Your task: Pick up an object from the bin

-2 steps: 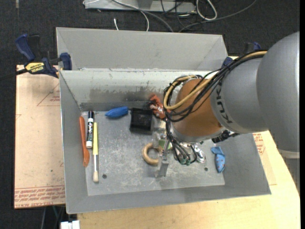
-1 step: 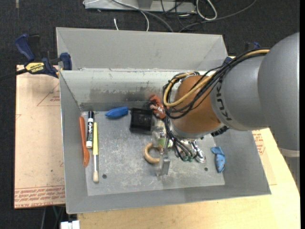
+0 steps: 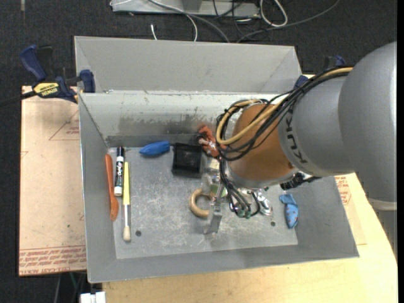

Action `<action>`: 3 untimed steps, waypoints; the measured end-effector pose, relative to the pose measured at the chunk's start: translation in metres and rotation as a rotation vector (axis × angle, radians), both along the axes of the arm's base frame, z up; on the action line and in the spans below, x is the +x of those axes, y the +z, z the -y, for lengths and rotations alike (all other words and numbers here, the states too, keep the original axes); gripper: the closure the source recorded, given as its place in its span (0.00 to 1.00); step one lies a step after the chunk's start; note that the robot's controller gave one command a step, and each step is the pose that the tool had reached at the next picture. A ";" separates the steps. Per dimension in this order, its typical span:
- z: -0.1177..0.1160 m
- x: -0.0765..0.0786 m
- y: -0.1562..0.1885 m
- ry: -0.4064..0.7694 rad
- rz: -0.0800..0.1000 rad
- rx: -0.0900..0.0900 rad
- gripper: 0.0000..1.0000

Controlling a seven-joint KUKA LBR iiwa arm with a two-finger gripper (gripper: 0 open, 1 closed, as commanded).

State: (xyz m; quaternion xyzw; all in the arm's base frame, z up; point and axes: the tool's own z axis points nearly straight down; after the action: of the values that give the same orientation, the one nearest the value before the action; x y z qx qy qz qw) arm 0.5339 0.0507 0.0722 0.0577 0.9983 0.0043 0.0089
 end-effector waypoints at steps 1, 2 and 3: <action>0.000 0.010 -0.001 0.105 -0.004 -0.003 1.00; 0.000 0.010 0.000 0.105 -0.004 -0.003 1.00; 0.000 0.010 0.020 0.104 -0.005 -0.002 1.00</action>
Offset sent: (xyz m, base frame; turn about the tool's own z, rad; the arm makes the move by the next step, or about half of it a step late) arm 0.0000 0.0000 0.0000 0.0000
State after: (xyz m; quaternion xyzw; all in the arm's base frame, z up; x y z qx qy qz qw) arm 0.5435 0.0503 0.0924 0.0059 1.0000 0.0036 0.0062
